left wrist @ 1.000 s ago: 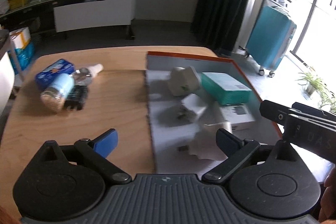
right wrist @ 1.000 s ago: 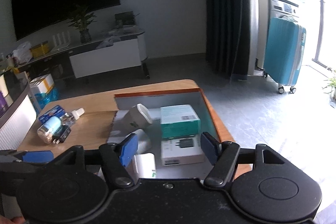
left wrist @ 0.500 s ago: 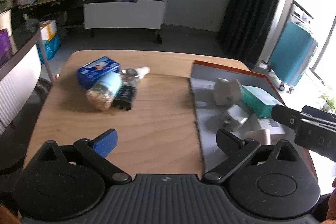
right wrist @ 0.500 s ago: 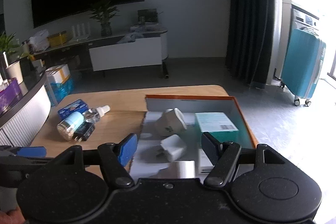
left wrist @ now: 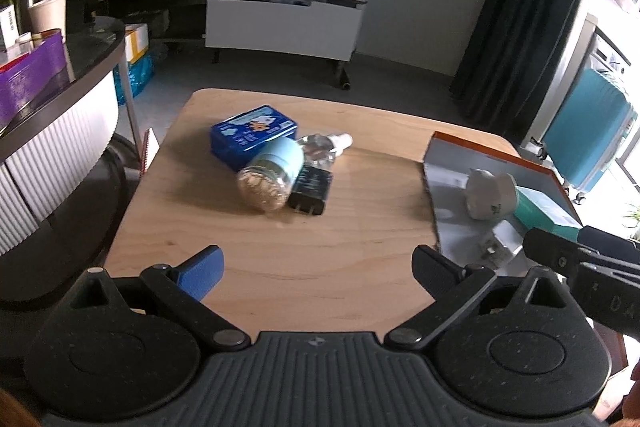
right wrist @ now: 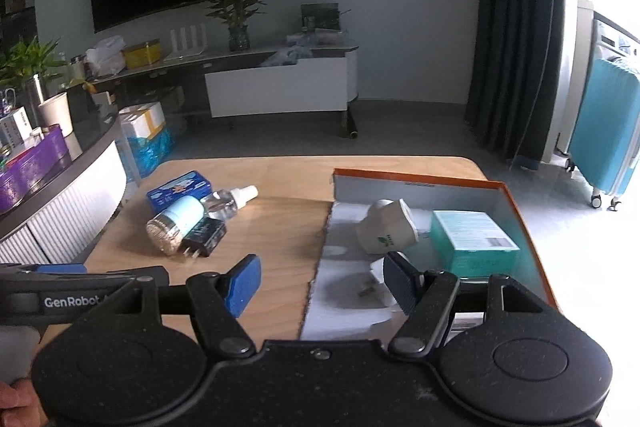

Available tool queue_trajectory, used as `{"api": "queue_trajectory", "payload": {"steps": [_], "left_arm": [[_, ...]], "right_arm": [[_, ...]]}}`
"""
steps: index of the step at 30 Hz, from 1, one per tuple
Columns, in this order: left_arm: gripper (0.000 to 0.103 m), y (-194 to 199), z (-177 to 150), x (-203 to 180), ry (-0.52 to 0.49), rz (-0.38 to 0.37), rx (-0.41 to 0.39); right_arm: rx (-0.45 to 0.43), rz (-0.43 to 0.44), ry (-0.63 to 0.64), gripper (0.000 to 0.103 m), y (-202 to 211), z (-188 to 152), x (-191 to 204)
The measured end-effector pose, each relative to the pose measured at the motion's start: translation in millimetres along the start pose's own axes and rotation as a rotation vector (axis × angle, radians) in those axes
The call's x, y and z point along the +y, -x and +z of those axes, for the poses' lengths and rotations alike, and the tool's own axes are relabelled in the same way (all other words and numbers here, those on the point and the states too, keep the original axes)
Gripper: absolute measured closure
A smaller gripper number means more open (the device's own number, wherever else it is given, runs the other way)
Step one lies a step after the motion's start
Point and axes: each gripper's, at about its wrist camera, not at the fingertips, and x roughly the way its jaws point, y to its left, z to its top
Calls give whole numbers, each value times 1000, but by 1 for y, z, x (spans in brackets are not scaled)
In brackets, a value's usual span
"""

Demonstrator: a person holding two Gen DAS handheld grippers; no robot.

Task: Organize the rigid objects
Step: 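Withdraw both grippers from the tray back over the table items, then grasp the clear toothpick jar with light blue lid with the left gripper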

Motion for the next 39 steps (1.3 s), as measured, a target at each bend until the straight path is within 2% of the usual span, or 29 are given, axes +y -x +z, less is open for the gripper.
{"api": "queue_trajectory", "payload": {"steps": [19,29,39], "left_arm": [[0,-22,7,26,11,56,13],[0,-64,30,49,-9,93,11],[2,-114,46,47,-105,87,45]], "right_arm": [[31,59,10,23,-23,-1,20],[55,76,1,23,-39,-4,23],[75,76,-18,23,-55,-8,17]]}}
